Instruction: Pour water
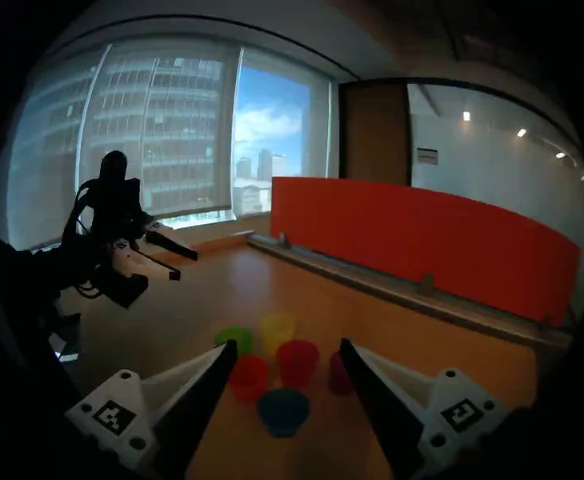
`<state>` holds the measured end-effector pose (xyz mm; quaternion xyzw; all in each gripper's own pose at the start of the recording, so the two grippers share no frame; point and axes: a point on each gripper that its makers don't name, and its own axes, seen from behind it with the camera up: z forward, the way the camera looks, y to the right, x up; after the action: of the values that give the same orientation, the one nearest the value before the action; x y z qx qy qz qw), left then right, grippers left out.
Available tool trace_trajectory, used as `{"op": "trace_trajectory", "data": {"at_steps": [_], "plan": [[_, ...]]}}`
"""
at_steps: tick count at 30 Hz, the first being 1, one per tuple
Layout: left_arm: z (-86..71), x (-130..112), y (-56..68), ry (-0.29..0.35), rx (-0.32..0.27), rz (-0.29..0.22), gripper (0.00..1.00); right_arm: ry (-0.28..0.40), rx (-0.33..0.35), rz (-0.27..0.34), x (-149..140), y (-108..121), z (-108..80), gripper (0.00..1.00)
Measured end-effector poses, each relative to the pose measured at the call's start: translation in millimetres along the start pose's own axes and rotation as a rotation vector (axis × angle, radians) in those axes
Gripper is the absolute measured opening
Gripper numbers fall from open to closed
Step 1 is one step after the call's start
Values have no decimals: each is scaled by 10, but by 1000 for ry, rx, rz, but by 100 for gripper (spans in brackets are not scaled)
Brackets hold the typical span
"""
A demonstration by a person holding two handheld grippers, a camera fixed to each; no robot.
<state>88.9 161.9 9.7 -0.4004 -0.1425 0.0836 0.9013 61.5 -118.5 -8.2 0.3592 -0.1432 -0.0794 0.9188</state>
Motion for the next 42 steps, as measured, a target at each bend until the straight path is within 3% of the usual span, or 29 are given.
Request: {"op": "trace_trajectory", "data": {"at_steps": [18,42], "plan": [[321,-637,101,-139,-55,-13,87,-125,-1,5,-718,73,225,100],[601,-1299,141,-292,-108,-1,87,-248,5,-1,-1311,50,466,100]]}}
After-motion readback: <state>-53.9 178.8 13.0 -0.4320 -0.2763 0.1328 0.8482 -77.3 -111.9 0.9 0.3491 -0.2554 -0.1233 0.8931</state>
